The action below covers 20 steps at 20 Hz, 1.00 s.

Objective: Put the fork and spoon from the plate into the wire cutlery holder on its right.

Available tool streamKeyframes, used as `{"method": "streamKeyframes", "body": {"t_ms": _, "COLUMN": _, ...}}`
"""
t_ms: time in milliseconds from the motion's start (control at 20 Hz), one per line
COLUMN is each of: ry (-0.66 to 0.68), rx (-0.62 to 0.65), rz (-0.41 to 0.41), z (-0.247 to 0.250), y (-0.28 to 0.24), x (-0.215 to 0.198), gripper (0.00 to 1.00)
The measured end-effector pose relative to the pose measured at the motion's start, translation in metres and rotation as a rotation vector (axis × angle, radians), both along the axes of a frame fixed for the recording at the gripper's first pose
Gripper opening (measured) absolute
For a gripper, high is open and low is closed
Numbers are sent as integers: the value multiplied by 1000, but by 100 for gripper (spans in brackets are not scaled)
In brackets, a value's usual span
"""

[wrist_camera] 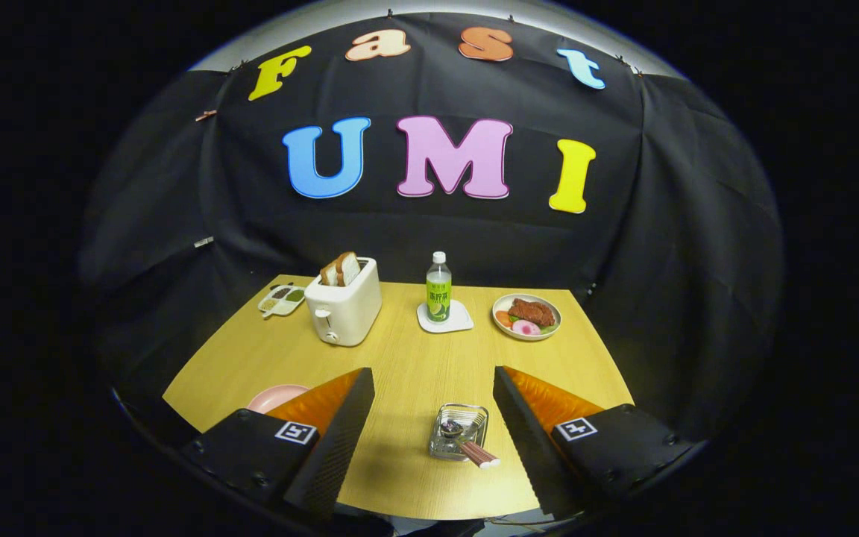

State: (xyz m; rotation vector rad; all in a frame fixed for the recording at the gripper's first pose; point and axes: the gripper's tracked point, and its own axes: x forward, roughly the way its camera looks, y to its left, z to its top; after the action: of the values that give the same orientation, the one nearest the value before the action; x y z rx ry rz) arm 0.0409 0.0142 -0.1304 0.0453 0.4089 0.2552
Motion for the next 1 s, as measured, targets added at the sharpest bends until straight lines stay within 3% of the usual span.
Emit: {"method": "streamKeyframes", "body": {"t_ms": 1000, "ry": -39, "rx": 5, "rz": -9, "z": 14, "y": 4, "x": -15, "gripper": 99}}
